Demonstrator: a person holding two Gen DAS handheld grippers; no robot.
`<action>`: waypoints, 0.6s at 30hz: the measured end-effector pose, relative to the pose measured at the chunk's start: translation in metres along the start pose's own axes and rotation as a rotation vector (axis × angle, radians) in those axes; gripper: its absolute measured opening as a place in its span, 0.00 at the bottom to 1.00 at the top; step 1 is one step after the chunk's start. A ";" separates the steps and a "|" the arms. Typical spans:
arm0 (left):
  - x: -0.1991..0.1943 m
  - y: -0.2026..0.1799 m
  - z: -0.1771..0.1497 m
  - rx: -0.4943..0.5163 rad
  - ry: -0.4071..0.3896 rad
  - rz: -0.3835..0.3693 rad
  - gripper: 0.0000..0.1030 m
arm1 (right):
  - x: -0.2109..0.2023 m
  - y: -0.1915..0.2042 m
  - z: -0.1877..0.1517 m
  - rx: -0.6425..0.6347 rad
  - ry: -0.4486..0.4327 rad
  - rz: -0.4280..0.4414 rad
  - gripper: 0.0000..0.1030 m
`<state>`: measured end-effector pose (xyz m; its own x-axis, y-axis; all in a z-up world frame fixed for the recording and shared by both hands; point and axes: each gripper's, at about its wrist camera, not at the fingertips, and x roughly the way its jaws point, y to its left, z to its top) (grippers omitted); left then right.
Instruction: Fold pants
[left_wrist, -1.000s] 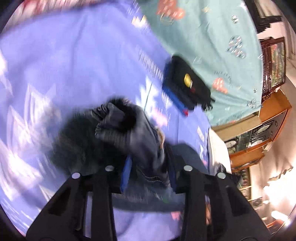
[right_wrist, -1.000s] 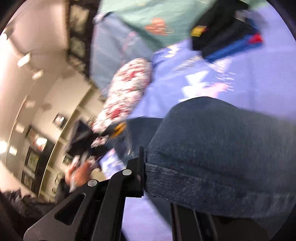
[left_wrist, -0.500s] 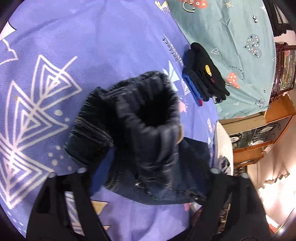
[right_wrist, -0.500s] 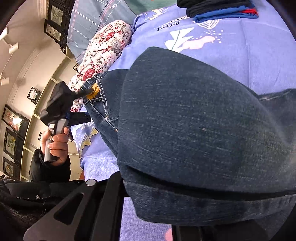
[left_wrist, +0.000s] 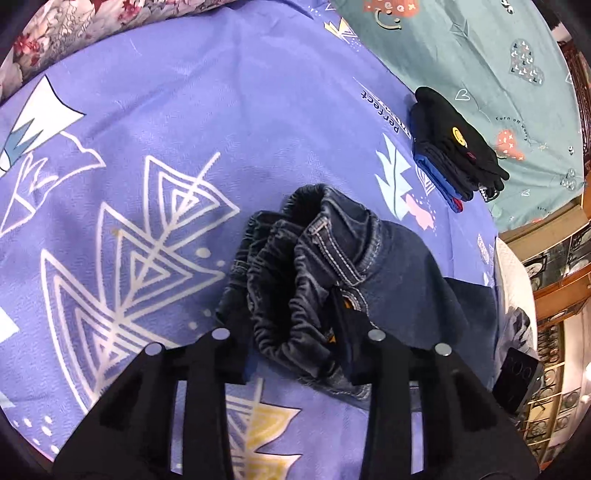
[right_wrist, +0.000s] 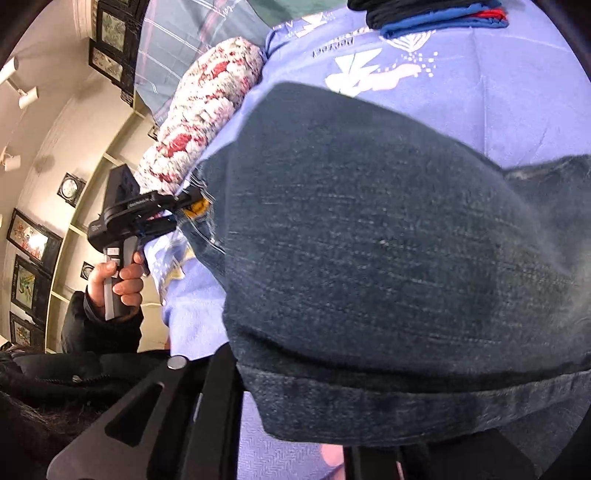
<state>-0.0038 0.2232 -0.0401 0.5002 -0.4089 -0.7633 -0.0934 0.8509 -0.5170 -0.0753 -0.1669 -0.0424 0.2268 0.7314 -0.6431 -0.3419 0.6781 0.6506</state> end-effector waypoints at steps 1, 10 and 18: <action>-0.001 -0.007 -0.003 0.057 -0.033 0.047 0.50 | 0.001 0.000 0.000 0.003 0.004 -0.015 0.21; -0.058 0.010 -0.002 0.019 -0.074 0.074 0.64 | -0.001 0.001 -0.001 0.006 -0.007 -0.020 0.24; -0.063 -0.087 -0.025 0.307 -0.111 -0.119 0.85 | -0.026 0.000 -0.012 0.031 -0.037 -0.049 0.51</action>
<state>-0.0487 0.1666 0.0437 0.5843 -0.4868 -0.6493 0.2258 0.8660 -0.4461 -0.0919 -0.1866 -0.0300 0.2768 0.6990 -0.6594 -0.3016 0.7147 0.6310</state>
